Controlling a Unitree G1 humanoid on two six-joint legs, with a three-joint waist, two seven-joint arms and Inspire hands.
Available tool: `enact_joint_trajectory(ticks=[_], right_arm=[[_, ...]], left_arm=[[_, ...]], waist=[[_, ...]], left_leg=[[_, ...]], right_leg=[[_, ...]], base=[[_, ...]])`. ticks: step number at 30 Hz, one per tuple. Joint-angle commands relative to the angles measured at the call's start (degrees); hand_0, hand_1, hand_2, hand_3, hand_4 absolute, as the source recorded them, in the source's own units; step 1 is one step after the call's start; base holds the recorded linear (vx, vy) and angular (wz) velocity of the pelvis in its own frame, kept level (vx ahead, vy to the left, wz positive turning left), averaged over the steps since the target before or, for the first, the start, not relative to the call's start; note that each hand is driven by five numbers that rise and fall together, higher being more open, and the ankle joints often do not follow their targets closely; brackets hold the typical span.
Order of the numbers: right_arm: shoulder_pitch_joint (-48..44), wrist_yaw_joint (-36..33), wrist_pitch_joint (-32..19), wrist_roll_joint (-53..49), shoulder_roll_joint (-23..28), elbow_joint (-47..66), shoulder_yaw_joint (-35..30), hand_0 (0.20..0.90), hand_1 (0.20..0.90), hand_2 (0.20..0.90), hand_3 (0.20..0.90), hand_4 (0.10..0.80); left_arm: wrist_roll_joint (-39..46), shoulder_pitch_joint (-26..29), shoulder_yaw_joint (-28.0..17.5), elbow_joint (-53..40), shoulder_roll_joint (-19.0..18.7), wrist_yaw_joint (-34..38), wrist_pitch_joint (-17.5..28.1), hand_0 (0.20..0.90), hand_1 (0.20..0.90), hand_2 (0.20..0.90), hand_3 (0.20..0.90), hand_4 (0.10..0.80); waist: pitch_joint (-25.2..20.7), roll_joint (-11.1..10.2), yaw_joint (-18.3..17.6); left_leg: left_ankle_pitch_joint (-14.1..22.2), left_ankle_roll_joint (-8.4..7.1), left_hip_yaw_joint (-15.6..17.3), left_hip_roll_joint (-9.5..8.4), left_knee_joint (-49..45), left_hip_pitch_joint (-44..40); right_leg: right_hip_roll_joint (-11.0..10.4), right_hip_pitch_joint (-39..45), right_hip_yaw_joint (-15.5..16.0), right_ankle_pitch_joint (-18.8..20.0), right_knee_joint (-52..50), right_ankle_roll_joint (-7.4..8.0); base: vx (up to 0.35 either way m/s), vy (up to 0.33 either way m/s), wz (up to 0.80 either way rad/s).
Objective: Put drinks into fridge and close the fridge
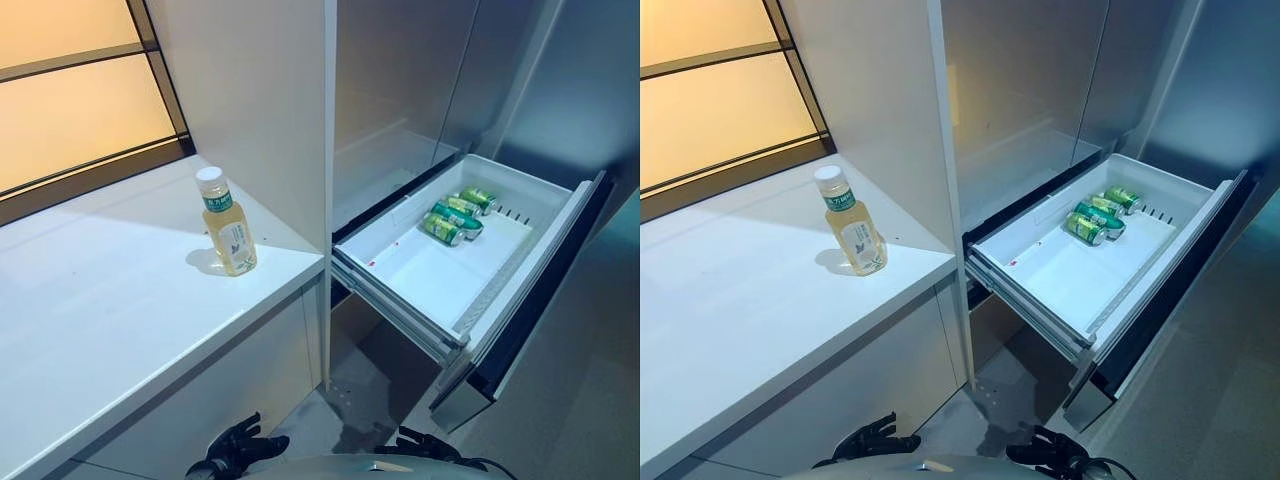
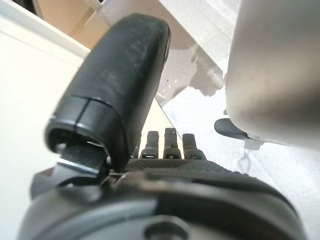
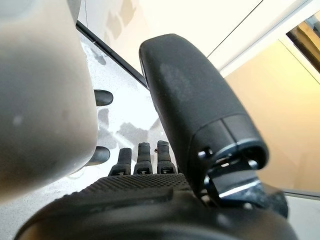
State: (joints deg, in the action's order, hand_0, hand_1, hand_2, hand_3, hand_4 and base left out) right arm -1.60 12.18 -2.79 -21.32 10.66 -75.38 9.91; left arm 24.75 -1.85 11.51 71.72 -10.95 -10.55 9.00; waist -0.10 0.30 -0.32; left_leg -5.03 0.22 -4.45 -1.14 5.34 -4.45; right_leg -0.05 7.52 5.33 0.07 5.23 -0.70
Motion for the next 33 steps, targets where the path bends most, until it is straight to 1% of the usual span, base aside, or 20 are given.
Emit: enact_joint_trajectory(ticks=[1, 5, 14, 15, 17, 19, 20, 21, 24, 27, 30, 31, 32, 33], right_arm=[[-1.95, 1.27, -1.01, 0.74, -0.41, -1.54, 1.22, 0.900, 0.900, 0.900, 0.900, 0.800], [-2.38, 1.47, -0.63, 0.65, -0.06, -1.78, 1.13, 0.900, 0.900, 0.900, 0.900, 0.800], [-2.68, 1.56, -0.55, 0.88, -0.10, -2.26, 0.88, 0.900, 0.900, 0.900, 0.900, 0.800], [-2.61, 1.52, -0.59, 0.94, -0.12, -2.25, 0.90, 0.900, 0.900, 0.900, 0.900, 0.800], [-2.67, 1.56, -0.43, 0.88, 0.04, -2.18, 1.18, 0.900, 0.900, 0.900, 0.900, 0.800], [-2.81, 1.68, -0.28, 1.05, 0.27, -2.16, 1.40, 0.900, 0.900, 0.900, 0.900, 0.800], [-2.91, 1.83, -0.04, 1.25, 0.56, -1.93, 1.65, 0.900, 0.900, 0.900, 0.900, 0.800], [-3.06, 2.04, 0.19, 1.33, 1.02, -1.70, 1.91, 0.900, 0.900, 0.900, 0.900, 0.800], [-3.22, 2.32, 1.01, 1.71, 1.92, -0.90, 2.09, 0.900, 0.900, 0.900, 0.900, 0.800], [-3.30, 2.27, 2.50, 2.24, 2.74, 0.65, 2.05, 0.900, 0.900, 0.900, 0.900, 0.800], [-3.38, 2.58, 3.49, 2.94, 3.83, 1.70, 1.84, 0.900, 0.900, 0.900, 0.900, 0.800], [-3.39, 2.62, 3.94, 3.23, 4.30, 2.20, 1.75, 0.900, 0.900, 0.900, 0.900, 0.800], [-3.31, 2.68, 4.09, 3.31, 4.58, 2.45, 1.76, 0.900, 0.900, 0.900, 0.900, 0.800], [-3.18, 2.76, 4.27, 3.32, 4.96, 2.80, 1.85, 0.900, 0.900, 0.900, 0.900, 0.800]], left_arm=[[0.09, 4.00, -0.14, 3.63, 1.52, -1.15, 1.73, 0.900, 0.900, 0.900, 0.900, 0.800], [0.36, 3.98, -0.02, 3.48, 1.36, -1.30, 1.60, 0.900, 0.900, 0.900, 0.900, 0.800], [-0.31, 3.83, -0.28, 3.57, 1.39, 1.31, 2.61, 0.900, 0.900, 0.900, 0.900, 0.800], [-3.39, 3.91, -0.10, 3.48, 1.10, 2.75, 3.86, 0.900, 0.900, 0.900, 0.900, 0.800], [-6.90, 4.16, 0.98, 3.22, 0.63, 4.06, 4.79, 0.900, 0.900, 0.900, 0.900, 0.800], [-9.10, 4.49, 2.15, 2.87, 0.33, 4.75, 4.49, 0.900, 0.900, 0.900, 0.900, 0.800], [-9.78, 4.90, 3.21, 2.25, -0.01, 4.31, 3.85, 0.900, 0.900, 0.900, 0.900, 0.800], [-8.57, 5.32, 3.92, 1.66, -0.52, 3.41, 2.92, 0.900, 0.900, 0.900, 0.900, 0.800], [-4.72, 5.99, 3.92, -0.16, -1.76, -1.40, 0.83, 0.900, 0.900, 0.900, 0.900, 0.800], [-0.45, 6.36, 3.73, -5.10, -3.17, -7.67, -4.33, 0.900, 0.900, 0.900, 0.900, 0.800], [2.64, 6.45, 3.94, -11.35, -5.12, -16.19, -9.33, 0.900, 0.900, 0.900, 0.900, 0.800], [4.17, 6.44, 4.03, -14.89, -6.34, -19.50, -11.29, 0.900, 0.900, 0.900, 0.900, 0.800], [5.23, 6.32, 3.98, -17.18, -7.25, -21.28, -12.72, 0.900, 0.900, 0.900, 0.900, 0.800], [8.09, 6.20, 3.86, -20.98, -8.82, -24.61, -15.37, 0.900, 0.900, 0.900, 0.900, 0.800]], waist=[[1.28, -0.72, 0.57], [1.25, -0.70, 0.61], [1.05, -0.67, 0.70], [1.00, -0.63, 0.63], [0.99, -0.56, 0.54], [1.03, -0.42, 0.38], [1.09, -0.28, 0.17], [1.17, -0.03, -0.04], [1.32, 0.48, -0.35], [1.41, 1.04, -0.52], [1.57, 1.74, -0.59], [1.56, 2.06, -0.57], [1.58, 2.21, -0.55], [1.58, 2.41, -0.48]], left_leg=[[5.23, 2.46, 3.30, -2.69, -0.40, -2.56], [5.30, 2.49, 3.47, -2.67, -0.47, -2.67], [5.30, 2.46, 3.52, -2.73, -0.45, -2.88], [5.30, 2.44, 3.60, -2.69, -0.43, -2.88], [5.27, 2.42, 3.69, -2.65, -0.43, -2.86], [5.21, 2.39, 3.78, -2.59, -0.45, -2.83], [5.23, 2.37, 3.85, -2.57, -0.43, -2.86], [5.19, 2.33, 3.90, -2.53, -0.39, -2.90], [5.13, 2.33, 3.98, -2.51, -0.38, -2.93], [5.02, 2.28, 4.07, -2.49, -0.41, -2.84], [4.90, 2.33, 4.17, -2.44, -0.39, -2.74], [4.87, 2.35, 4.15, -2.43, -0.35, -2.71], [4.88, 2.35, 4.15, -2.43, -0.34, -2.70], [4.89, 2.37, 4.11, -2.44, -0.34, -2.67]], right_leg=[[0.31, -1.35, -0.03, 0.75, -2.59, 1.43], [0.31, -1.27, -0.08, 0.75, -2.60, 1.39], [0.36, -0.99, -0.14, 0.81, -2.42, 1.36], [0.36, -1.04, -0.16, 0.79, -2.45, 1.37], [0.41, -1.08, -0.25, 0.80, -2.47, 1.33], [0.44, -1.20, -0.38, 0.80, -2.56, 1.31], [0.51, -1.23, -0.58, 0.76, -2.56, 1.33], [0.54, -1.23, -0.70, 0.76, -2.53, 1.34], [0.57, -1.26, -1.02, 0.74, -2.54, 1.37], [0.55, -1.38, -1.25, 0.88, -2.51, 1.45], [0.60, -1.48, -1.56, 0.97, -2.51, 1.44], [0.61, -1.57, -1.65, 1.01, -2.53, 1.50], [0.62, -1.57, -1.68, 1.01, -2.53, 1.50], [0.63, -1.60, -1.72, 1.04, -2.50, 1.50]], base=[[-0.001, -0.002, -0.04], [0.000, 0.000, 0.00], [0.000, 0.000, 0.00], [0.000, 0.000, 0.00], [0.000, 0.000, 0.00], [0.000, 0.000, 0.00], [0.000, 0.000, 0.00], [0.000, 0.000, 0.00], [0.000, 0.000, 0.00], [-0.012, 0.020, -0.06], [-0.020, 0.034, -0.08], [-0.012, 0.035, -0.05], [-0.014, 0.034, -0.03], [0.000, 0.000, 0.00]])
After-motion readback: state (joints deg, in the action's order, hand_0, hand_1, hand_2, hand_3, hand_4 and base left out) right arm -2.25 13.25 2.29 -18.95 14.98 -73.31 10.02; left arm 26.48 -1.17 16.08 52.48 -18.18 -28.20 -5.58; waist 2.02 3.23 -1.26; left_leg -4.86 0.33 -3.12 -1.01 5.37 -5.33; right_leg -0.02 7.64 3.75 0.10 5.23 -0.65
